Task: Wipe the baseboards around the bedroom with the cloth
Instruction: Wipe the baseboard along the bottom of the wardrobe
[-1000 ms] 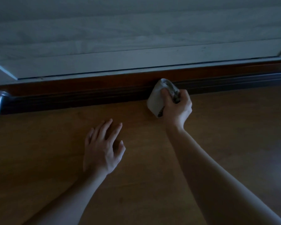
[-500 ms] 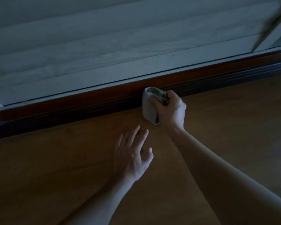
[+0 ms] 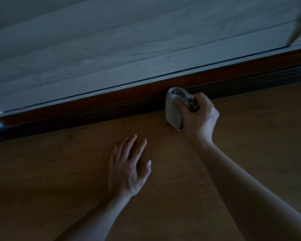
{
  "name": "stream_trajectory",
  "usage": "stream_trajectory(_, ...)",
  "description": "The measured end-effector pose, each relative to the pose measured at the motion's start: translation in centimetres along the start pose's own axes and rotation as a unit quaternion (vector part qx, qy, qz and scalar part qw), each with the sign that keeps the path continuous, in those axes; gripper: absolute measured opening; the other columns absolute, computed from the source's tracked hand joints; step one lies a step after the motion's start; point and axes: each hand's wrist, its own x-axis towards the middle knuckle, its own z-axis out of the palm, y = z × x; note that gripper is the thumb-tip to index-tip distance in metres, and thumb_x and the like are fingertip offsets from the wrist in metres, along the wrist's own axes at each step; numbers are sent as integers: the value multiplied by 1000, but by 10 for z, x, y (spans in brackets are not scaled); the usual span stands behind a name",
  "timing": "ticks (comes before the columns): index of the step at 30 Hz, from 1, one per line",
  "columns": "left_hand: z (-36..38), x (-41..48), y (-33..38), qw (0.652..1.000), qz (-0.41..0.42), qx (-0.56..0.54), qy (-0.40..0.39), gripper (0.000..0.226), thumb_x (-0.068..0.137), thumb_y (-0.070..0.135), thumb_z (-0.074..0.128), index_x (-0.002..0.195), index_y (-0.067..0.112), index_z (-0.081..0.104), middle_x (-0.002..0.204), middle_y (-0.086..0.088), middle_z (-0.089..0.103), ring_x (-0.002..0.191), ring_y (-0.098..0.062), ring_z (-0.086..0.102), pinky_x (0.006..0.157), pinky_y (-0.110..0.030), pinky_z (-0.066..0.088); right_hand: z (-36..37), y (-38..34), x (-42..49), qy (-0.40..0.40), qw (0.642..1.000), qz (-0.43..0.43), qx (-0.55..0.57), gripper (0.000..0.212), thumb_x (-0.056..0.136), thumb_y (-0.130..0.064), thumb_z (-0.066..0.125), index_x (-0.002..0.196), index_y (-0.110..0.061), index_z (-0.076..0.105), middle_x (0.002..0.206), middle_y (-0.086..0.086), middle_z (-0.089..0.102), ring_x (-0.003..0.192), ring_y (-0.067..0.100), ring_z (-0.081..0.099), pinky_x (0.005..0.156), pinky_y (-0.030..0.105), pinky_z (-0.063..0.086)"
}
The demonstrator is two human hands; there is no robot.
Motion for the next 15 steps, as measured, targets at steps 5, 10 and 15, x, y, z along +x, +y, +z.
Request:
stream_trajectory(5,-2,1,2,1000,-4,2,2,63,96,61,36,153,35,42,165,3,30,152,-21,24,123,-51,19,10,-3,-2,-47,998,-35,0,25,89,-38,74,89,-18,61,90,-7,61,76,3,55,60,11,38)
stream_trajectory(10,-3,2,2,1000,-6,3,-2,63,94,59,41,152,35,43,164,2,30,152,-23,24,123,-50,16,-15,5,8,-25,999,41,1,25,88,-38,75,86,-21,57,89,-6,61,72,-2,51,57,9,35)
stream_trajectory(15,-4,2,4,1000,-10,-3,-2,64,91,54,47,151,35,44,164,2,31,151,-25,27,121,-56,22,1,-15,3,-91,996,-8,0,23,88,-36,75,87,-17,62,89,-5,61,75,7,55,58,17,36)
